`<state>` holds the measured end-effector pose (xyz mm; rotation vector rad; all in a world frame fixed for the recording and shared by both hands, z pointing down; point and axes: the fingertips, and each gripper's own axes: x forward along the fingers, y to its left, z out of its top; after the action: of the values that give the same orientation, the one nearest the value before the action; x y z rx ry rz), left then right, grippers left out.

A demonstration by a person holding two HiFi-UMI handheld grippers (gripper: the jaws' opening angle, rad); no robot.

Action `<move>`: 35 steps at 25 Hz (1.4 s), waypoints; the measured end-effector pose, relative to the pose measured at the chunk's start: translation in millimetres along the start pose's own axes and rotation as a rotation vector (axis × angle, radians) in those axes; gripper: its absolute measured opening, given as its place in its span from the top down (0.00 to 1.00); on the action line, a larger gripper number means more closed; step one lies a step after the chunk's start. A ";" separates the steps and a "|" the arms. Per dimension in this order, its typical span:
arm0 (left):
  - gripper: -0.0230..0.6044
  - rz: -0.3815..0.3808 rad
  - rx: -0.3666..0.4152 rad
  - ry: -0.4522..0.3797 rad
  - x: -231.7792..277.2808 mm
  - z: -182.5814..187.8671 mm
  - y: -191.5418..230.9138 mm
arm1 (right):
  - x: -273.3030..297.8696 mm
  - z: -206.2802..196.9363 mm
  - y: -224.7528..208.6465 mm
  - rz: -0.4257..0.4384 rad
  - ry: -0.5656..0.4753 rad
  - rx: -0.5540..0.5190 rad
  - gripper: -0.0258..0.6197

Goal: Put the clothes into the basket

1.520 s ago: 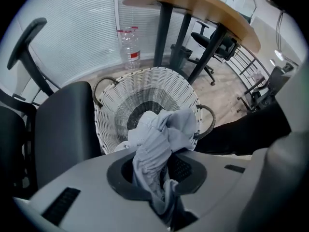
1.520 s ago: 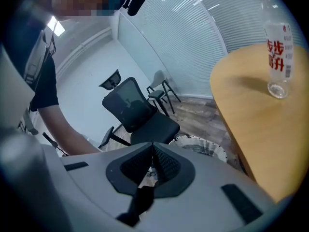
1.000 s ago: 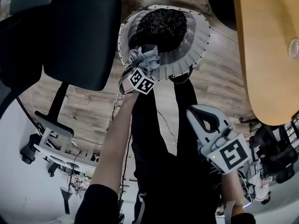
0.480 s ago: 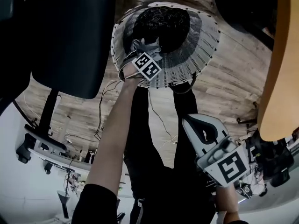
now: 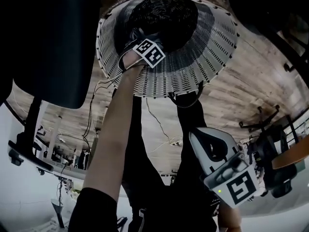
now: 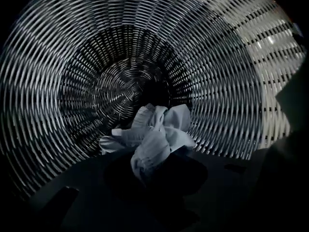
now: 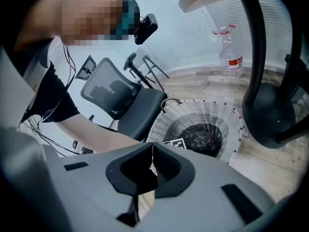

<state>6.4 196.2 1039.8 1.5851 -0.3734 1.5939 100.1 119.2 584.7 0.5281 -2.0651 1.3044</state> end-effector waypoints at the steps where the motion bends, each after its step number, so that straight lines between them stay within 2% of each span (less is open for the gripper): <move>1: 0.83 -0.002 -0.007 0.001 4.4 2.7 3.2 | 2.4 -2.7 -1.8 0.002 0.003 0.002 0.93; 6: 0.79 -0.013 -0.029 0.000 18.9 9.9 5.5 | 8.3 -15.3 -2.5 0.019 0.028 0.000 0.93; 9: 0.75 -0.047 -0.017 0.006 21.2 9.4 0.1 | 9.3 -16.9 -1.5 0.020 0.035 -0.001 0.93; 16: 0.61 -0.090 0.009 0.022 15.6 4.9 -12.6 | 6.5 -15.3 4.5 0.023 0.037 -0.010 0.93; 21: 0.55 -0.108 0.021 0.033 5.0 -0.2 -16.3 | 4.1 -10.3 11.0 0.030 0.030 -0.014 0.93; 25: 0.53 -0.121 0.029 0.043 -9.9 -7.9 -21.3 | 1.2 -5.8 20.8 0.036 0.021 -0.018 0.93; 30: 0.52 -0.134 0.020 0.016 -34.5 -17.6 -31.6 | -0.9 1.5 37.1 0.056 0.007 -0.030 0.93; 35: 0.50 -0.169 -0.040 -0.037 -63.5 -21.3 -44.2 | -6.1 11.3 54.6 0.064 -0.012 -0.051 0.93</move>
<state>14.4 216.4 962.5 1.5743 -0.2815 1.4219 66.9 132.5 541.5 0.4518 -2.1352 1.2847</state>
